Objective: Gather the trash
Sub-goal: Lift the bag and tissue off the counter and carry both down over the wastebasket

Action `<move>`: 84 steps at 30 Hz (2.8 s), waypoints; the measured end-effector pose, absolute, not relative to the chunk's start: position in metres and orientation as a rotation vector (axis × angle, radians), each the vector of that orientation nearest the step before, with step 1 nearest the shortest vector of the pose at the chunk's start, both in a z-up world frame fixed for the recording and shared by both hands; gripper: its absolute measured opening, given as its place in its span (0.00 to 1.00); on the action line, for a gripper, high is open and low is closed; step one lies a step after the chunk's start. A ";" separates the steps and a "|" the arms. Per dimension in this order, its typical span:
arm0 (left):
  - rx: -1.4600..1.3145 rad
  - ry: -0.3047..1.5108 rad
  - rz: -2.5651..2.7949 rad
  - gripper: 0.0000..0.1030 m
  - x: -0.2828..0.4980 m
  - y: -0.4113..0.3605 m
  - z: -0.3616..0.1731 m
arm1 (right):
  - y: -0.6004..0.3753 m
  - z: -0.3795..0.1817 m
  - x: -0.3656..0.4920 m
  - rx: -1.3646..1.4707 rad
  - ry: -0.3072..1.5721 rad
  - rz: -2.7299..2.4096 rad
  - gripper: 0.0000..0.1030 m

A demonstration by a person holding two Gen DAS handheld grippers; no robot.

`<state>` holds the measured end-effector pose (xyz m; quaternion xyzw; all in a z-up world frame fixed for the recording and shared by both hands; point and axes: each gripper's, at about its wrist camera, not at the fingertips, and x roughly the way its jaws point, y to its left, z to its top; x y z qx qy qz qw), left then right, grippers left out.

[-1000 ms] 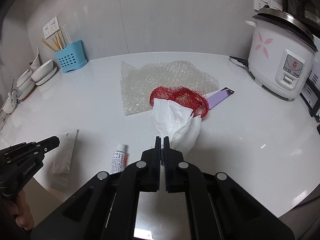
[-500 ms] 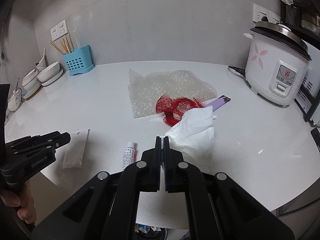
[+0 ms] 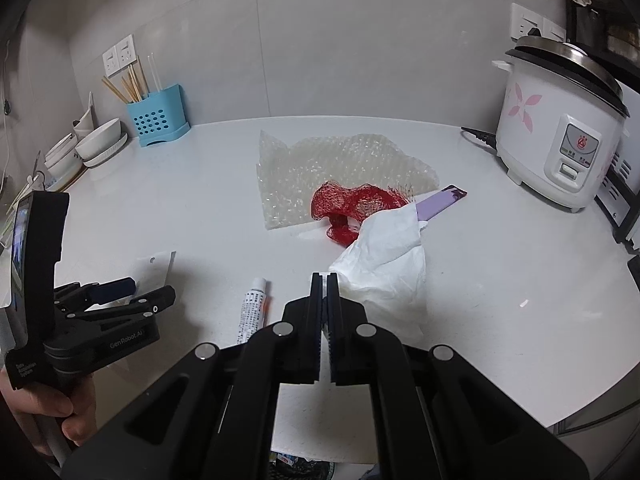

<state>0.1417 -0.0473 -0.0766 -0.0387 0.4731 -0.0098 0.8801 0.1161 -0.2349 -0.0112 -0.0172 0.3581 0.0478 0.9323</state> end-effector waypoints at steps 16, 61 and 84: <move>-0.111 0.998 -0.079 0.00 0.128 -0.044 -0.064 | -0.236 -0.011 0.114 -0.034 0.730 0.101 0.01; -0.044 0.787 -0.226 0.00 -0.075 -0.042 -0.049 | -0.208 -0.009 -0.097 0.030 0.582 0.339 0.01; -0.092 0.908 -0.200 0.00 -0.104 -0.031 -0.198 | -0.191 -0.143 -0.111 0.022 0.769 0.334 0.01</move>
